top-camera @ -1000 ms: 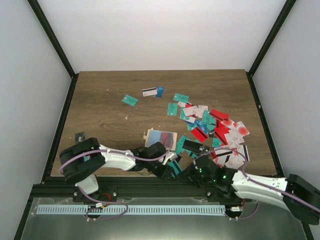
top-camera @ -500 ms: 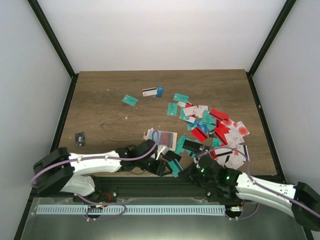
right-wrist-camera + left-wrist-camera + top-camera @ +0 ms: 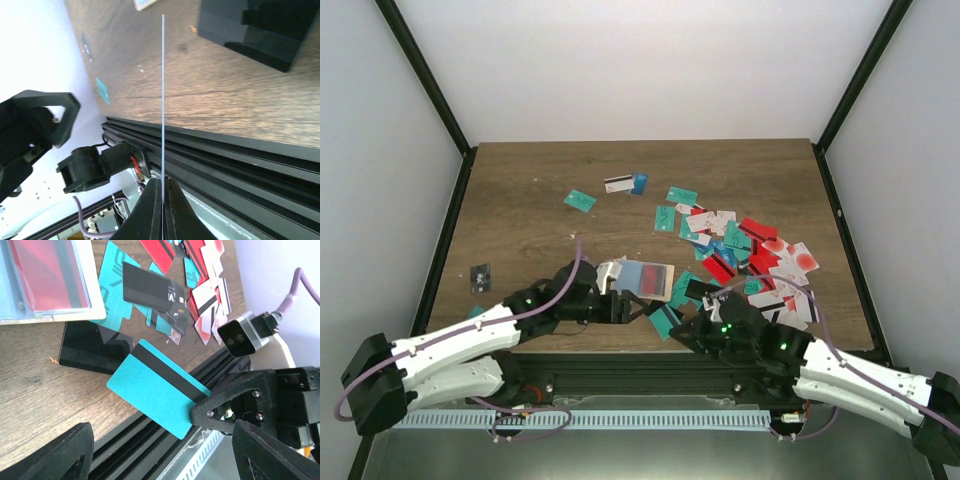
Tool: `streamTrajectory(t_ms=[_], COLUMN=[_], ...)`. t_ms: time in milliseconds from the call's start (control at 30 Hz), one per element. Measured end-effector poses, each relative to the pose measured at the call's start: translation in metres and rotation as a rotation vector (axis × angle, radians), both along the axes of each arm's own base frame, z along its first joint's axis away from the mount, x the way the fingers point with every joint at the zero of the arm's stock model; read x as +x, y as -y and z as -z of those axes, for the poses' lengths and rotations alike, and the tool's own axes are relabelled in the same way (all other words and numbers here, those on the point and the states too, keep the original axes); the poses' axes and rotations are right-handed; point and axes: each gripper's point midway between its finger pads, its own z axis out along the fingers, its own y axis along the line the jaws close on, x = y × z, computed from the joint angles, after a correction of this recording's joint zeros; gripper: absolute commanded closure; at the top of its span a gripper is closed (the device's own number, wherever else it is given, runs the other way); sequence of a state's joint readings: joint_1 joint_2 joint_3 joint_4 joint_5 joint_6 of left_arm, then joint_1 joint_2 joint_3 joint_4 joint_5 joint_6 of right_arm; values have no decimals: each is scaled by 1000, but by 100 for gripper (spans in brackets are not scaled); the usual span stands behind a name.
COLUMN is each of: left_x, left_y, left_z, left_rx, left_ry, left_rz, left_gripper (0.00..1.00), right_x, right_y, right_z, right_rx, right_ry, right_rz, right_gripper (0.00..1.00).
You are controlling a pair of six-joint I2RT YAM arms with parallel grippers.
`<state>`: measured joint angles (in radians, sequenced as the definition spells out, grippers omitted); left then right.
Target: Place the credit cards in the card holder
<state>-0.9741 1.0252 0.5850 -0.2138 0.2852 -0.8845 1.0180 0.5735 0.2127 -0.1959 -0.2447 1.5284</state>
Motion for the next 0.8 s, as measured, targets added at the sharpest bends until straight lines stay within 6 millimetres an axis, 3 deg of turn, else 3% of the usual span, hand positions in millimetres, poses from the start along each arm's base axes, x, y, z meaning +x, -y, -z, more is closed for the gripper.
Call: streamTrajectory(t_ms=[267,433,633,800], left_x=[16,24,32,37], left_y=[-10,-10,4,14], left_z=[-14,-38,-74,-89], left_rx=[-65,-168,-313,-382], left_ry=[-45,-63,-55,-59], left_rz=[-70,-117,-120,-112], left_gripper=[19,19,24,30], right_x=[19,38,56,61], right_y=[-15,-20,-25,-31], right_z=[-51,-89,-108,-124], right_rx=[25,90,153,198], right_ry=[121,209,265,304], right_rz=[-3,35,72,72], right_gripper=[99,99,99,99])
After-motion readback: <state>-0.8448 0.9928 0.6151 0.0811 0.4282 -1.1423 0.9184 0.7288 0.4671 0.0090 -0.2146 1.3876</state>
